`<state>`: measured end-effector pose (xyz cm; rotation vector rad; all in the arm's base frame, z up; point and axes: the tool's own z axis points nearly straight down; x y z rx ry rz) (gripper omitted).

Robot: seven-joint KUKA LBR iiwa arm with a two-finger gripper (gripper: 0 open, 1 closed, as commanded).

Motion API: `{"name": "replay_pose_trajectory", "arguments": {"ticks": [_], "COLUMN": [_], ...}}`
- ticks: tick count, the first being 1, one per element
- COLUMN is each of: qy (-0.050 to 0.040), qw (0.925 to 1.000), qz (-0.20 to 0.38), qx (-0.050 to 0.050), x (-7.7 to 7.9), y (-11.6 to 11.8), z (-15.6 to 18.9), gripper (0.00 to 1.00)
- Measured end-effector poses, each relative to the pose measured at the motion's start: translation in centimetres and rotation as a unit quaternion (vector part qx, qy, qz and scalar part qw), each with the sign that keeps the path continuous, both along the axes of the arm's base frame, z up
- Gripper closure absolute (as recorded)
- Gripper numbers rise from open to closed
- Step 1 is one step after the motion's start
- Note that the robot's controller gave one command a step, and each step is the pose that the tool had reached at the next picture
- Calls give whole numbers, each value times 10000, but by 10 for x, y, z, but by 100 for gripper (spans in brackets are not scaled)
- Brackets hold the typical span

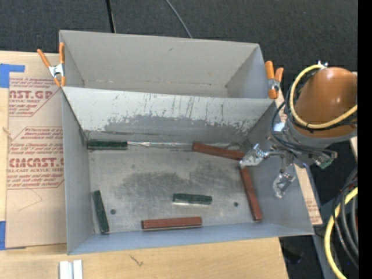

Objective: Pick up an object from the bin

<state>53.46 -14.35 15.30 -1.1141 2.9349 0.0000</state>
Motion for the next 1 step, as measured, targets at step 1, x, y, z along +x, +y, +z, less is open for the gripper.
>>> {"name": "replay_pose_trajectory", "arguments": {"ticks": [1], "qy": [-14], "qw": [9947], "qz": [1014], "qx": [153], "x": [7], "y": [7], "z": [-77], "gripper": [0]}}
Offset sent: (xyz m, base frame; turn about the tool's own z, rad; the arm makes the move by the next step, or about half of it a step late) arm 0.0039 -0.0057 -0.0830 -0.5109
